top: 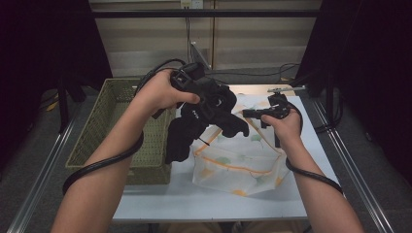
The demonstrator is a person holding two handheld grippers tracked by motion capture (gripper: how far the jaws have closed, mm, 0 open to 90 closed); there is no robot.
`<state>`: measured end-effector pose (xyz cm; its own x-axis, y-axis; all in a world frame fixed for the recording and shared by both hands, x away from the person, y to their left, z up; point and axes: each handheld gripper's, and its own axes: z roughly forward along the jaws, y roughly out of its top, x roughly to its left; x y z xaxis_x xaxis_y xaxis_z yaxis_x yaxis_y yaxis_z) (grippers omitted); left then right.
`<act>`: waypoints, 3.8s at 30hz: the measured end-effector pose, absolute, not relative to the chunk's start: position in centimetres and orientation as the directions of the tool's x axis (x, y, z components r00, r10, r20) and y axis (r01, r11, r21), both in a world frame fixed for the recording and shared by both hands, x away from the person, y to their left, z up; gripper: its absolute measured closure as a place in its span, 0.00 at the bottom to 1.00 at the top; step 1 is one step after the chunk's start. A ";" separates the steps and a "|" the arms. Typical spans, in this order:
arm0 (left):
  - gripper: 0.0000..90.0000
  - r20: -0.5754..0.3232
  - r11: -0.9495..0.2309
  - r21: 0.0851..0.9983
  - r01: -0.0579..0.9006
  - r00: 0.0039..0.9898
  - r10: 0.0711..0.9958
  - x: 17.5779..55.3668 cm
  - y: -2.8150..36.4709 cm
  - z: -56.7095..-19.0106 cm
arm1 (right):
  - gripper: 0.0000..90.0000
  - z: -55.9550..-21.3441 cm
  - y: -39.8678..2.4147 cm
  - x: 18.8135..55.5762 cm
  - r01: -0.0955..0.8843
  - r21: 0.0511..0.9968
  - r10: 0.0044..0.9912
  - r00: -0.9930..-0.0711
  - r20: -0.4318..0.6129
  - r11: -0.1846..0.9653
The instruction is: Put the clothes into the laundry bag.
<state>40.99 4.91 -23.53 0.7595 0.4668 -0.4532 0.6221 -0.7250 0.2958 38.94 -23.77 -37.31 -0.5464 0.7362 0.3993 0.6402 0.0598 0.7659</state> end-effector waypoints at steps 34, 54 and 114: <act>0.62 -0.470 -0.718 0.341 0.606 0.772 0.428 37.9 3.4 -30.1 | 1.00 -37.1 -23.3 39.0 0.631 0.775 0.747 -0.535 0.394 0.044; 0.61 -0.498 -0.728 0.322 0.605 0.762 0.413 37.1 1.8 -32.9 | 1.00 -37.2 -23.0 39.1 0.633 0.774 0.747 -0.530 0.400 0.034; 0.54 -0.429 -0.614 0.355 0.705 0.707 0.563 39.5 -1.6 -39.8 | 1.00 -37.3 -22.3 38.9 0.639 0.768 0.723 -0.550 0.418 0.042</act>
